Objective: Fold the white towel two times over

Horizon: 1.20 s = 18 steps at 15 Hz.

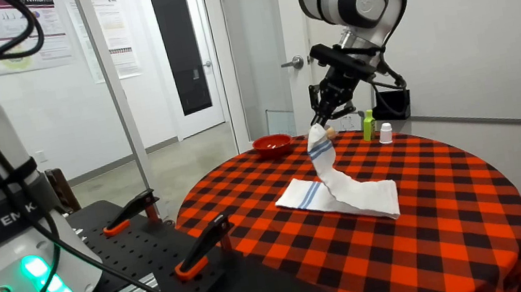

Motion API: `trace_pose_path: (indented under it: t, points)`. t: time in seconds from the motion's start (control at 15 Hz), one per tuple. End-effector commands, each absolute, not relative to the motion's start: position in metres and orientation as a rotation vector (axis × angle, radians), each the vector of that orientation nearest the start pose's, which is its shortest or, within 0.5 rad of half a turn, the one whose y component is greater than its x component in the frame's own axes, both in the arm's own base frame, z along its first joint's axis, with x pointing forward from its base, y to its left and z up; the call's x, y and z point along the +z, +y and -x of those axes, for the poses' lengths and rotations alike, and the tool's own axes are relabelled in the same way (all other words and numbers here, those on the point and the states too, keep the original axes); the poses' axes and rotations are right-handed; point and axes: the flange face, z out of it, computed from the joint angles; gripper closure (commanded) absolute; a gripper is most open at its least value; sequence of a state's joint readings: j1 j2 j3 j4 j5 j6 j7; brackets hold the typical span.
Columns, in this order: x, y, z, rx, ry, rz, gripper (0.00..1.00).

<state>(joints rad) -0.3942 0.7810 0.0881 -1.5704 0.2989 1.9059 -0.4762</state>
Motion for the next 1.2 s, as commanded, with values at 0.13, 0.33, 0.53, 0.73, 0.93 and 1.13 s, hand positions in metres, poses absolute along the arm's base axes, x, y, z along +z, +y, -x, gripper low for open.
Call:
trace_pose_path:
  t: [0.13,0.33,0.53,0.73,0.93,1.13]
  points:
    - [0.162,-0.18,-0.629,0.368,0.067,2.649,0.99]
    - [0.164,-0.182,-0.633,0.347,0.11,2.636,0.99]
    - [0.162,-0.177,-0.629,0.346,0.114,2.629,0.99]
    - [0.157,-0.172,-0.624,0.366,0.112,2.614,0.99]
    - [0.144,-0.165,-0.624,0.34,0.142,2.592,0.99]
    - [0.122,-0.157,-0.628,0.274,0.192,2.584,0.99]
